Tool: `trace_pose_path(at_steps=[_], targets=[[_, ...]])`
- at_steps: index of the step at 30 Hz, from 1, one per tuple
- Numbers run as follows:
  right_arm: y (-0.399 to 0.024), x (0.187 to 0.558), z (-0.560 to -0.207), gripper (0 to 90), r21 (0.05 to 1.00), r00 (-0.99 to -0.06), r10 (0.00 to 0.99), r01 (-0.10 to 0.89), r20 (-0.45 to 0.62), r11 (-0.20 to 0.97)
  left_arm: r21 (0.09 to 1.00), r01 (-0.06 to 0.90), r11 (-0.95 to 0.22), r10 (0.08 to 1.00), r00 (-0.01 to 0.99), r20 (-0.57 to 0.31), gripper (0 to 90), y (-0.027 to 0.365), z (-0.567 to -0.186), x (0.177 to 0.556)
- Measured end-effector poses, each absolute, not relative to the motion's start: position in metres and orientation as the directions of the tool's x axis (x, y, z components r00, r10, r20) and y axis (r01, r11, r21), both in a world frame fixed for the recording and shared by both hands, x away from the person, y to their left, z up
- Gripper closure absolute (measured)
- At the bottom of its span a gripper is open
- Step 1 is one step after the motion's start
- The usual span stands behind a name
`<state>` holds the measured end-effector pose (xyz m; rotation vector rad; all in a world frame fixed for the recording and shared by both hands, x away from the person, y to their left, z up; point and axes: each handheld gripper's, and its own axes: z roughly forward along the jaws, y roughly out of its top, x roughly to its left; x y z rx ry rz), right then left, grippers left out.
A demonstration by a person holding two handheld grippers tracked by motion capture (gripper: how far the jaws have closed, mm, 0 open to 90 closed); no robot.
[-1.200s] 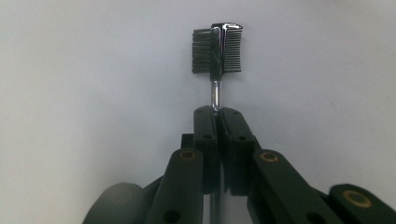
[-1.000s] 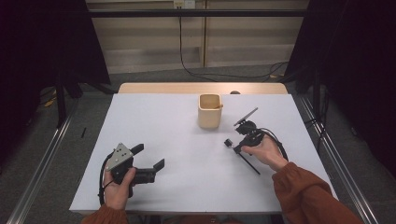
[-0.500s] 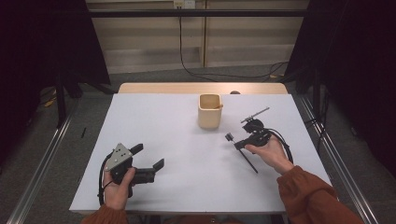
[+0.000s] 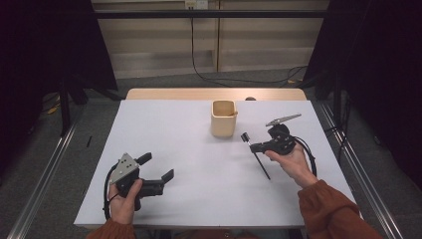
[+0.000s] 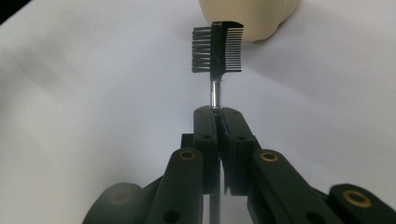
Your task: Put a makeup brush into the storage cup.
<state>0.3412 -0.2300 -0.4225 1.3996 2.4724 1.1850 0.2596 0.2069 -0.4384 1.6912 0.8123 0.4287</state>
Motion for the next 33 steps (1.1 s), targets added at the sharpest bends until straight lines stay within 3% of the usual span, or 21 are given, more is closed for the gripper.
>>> trace_pose_path(at_steps=[33], targets=[[-0.253,0.304,-0.404,85.7,0.86,-0.665,0.689,0.496,0.288,0.12,0.956,0.268,-0.118,0.696,0.709,-0.112,0.9,0.206,-0.438,0.257]])
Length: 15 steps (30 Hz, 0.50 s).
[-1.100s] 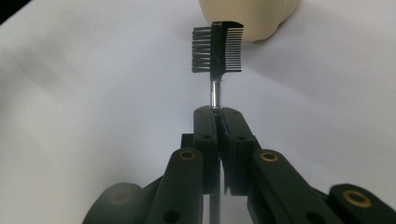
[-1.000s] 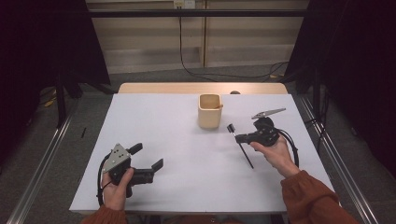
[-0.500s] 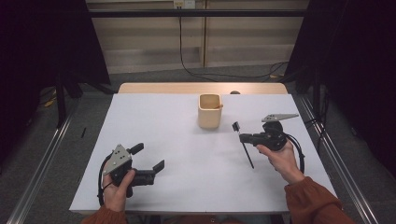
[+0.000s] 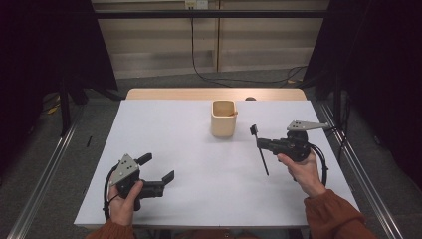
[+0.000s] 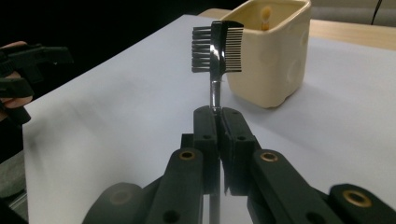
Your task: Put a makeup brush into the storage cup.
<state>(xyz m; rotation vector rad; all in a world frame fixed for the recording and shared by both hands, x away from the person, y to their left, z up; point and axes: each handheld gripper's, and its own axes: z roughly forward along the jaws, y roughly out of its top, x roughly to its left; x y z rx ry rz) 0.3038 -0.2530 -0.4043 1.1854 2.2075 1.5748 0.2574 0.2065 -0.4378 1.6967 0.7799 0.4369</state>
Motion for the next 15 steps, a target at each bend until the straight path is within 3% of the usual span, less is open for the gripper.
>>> trace_pose_path(at_steps=[15], targets=[[-0.2595,0.3003,-0.3946,85.7,0.898,-0.671,0.682,0.437,0.29,0.048,0.957,0.268,-0.112,0.695,0.71,-0.118,1.0,0.2067,-0.4374,0.2568]])
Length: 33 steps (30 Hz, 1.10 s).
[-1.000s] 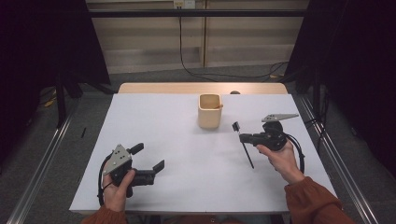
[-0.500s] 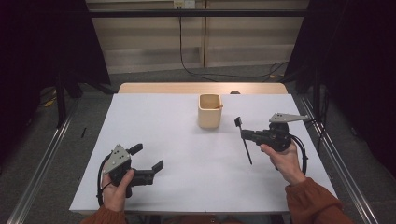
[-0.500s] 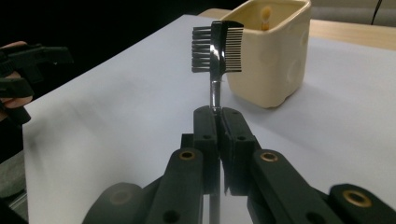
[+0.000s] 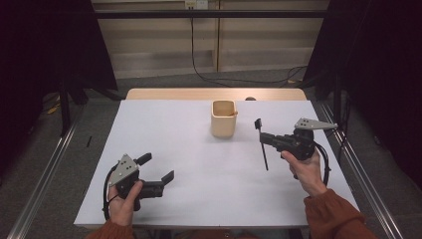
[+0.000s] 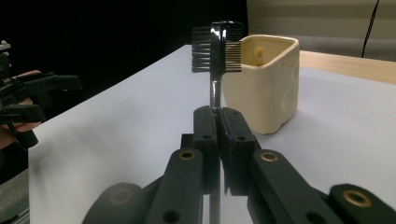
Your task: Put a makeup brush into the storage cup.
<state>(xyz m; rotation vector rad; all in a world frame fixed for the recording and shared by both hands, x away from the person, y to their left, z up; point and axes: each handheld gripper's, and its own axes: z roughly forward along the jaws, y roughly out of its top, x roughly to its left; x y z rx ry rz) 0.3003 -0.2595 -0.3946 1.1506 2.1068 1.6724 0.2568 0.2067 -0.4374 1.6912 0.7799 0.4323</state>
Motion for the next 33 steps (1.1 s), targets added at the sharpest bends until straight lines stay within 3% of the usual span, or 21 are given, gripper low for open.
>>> trace_pose_path(at_steps=[33], targets=[[-0.239,0.342,-0.359,85.6,0.928,-0.707,0.656,0.371,0.264,0.026,0.96,0.259,-0.111,0.684,0.72,-0.115,1.4,0.206,-0.435,0.256]])
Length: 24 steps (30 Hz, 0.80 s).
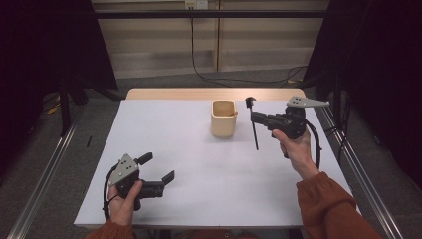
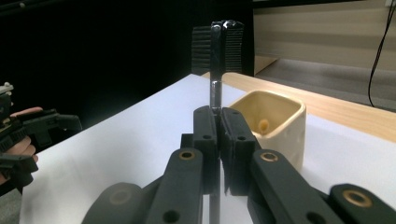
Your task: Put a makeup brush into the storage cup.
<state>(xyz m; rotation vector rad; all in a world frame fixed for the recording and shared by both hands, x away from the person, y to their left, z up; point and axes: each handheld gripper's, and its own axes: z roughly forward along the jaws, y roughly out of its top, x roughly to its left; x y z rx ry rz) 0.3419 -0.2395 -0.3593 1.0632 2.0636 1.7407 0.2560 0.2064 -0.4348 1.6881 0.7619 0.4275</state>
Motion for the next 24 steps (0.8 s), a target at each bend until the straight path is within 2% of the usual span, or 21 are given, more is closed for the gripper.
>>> trace_pose_path(at_steps=[24], targets=[[-0.214,0.371,-0.321,85.7,0.95,-0.709,0.677,0.309,0.197,0.047,0.961,0.253,-0.113,0.679,0.726,-0.111,1.4,0.207,-0.434,0.253]])
